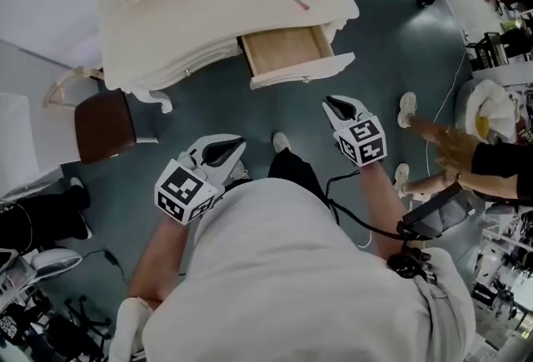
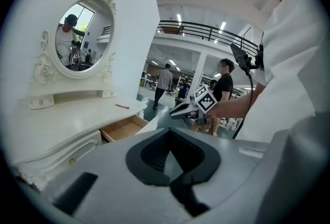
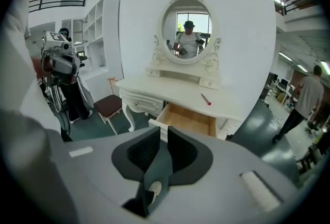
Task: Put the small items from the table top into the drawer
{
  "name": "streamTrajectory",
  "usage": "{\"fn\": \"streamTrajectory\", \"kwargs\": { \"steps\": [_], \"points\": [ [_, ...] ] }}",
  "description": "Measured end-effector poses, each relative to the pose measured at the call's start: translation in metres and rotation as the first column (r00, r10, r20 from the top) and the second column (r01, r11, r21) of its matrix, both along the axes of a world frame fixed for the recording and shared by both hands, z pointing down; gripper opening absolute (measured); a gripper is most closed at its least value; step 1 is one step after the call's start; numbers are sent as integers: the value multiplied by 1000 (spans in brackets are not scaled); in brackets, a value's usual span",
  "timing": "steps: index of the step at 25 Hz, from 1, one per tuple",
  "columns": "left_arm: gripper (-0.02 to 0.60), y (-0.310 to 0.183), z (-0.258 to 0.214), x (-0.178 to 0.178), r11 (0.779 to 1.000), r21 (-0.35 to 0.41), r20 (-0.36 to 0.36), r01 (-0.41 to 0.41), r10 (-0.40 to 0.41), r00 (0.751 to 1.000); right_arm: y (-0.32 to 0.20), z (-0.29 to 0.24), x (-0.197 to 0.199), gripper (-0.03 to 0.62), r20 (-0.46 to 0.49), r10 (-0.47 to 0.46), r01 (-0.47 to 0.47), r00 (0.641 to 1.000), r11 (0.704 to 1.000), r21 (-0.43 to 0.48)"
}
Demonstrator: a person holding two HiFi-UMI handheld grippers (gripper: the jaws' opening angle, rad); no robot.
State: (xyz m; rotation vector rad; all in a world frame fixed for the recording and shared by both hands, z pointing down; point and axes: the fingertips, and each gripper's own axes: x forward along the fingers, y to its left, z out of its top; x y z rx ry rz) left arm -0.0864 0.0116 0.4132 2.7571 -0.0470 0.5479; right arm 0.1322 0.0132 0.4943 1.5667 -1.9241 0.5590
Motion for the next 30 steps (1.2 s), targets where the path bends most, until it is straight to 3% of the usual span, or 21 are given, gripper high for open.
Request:
{"fn": "streamTrajectory", "kwargs": {
  "steps": [5, 14, 20, 30],
  "points": [
    [2, -31, -1, 18, 997, 11, 11, 80, -81, 997, -52, 8, 44, 48, -20, -31, 31, 999, 1000, 0],
    [2, -92, -13, 73, 970, 13, 31, 244, -244, 969, -162, 30, 117, 54, -16, -134, 133, 991, 991, -32],
    [2, -110, -15, 104, 958, 18, 69, 286, -287, 956, -225, 47, 149, 71, -22, -179, 177, 984, 982, -60],
    [2, -129, -24, 126, 895, 41, 104, 444, -446, 889, -306, 77, 175, 89, -2, -237, 236, 971, 966, -105]
  ]
}}
